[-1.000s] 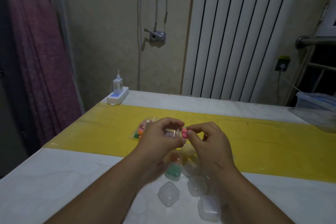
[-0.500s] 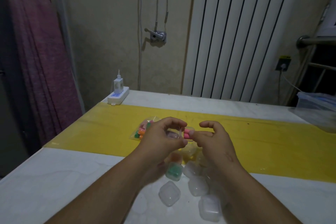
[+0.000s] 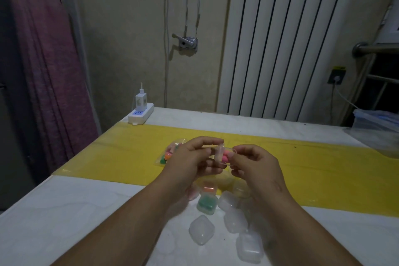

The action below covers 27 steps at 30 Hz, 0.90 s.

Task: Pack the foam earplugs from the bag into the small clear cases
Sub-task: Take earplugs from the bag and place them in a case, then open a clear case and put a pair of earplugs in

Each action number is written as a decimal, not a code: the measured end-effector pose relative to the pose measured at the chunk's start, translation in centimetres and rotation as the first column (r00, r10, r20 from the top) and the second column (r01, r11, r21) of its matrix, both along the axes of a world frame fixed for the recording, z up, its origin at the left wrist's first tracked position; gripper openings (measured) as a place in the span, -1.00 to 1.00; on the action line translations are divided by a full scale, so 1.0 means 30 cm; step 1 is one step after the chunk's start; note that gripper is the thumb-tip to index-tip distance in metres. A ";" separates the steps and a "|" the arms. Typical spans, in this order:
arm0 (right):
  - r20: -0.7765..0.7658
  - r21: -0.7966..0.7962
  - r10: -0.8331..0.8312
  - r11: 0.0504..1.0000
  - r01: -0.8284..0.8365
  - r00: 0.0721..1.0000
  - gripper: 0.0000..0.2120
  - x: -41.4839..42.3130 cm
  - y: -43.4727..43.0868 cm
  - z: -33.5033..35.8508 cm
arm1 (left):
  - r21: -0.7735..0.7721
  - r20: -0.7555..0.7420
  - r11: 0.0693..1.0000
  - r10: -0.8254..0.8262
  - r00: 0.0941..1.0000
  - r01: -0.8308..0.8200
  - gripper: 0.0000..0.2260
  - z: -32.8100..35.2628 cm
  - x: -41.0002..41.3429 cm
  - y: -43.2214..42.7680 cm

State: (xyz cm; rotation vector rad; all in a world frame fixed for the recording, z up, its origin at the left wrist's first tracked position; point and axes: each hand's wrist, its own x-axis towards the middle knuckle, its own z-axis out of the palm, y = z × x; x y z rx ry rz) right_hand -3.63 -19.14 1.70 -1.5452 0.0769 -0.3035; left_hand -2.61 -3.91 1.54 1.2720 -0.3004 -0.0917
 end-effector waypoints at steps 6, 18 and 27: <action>-0.002 0.121 0.084 0.989 -0.083 0.996 -0.90 0.002 0.012 -0.005 | 0.138 0.079 0.985 0.094 0.992 -0.104 -0.72 -0.010 0.017 0.000; -0.014 -0.470 -0.019 0.883 0.010 1.000 -0.94 0.005 -0.046 0.002 | 0.269 0.188 0.893 0.319 0.929 -0.361 -0.74 -0.018 0.019 0.007; -0.202 -0.684 -0.091 0.725 -0.074 0.975 -0.79 -0.012 -0.022 -0.010 | 0.278 0.222 0.809 0.470 0.854 -0.518 -0.64 -0.026 0.047 0.030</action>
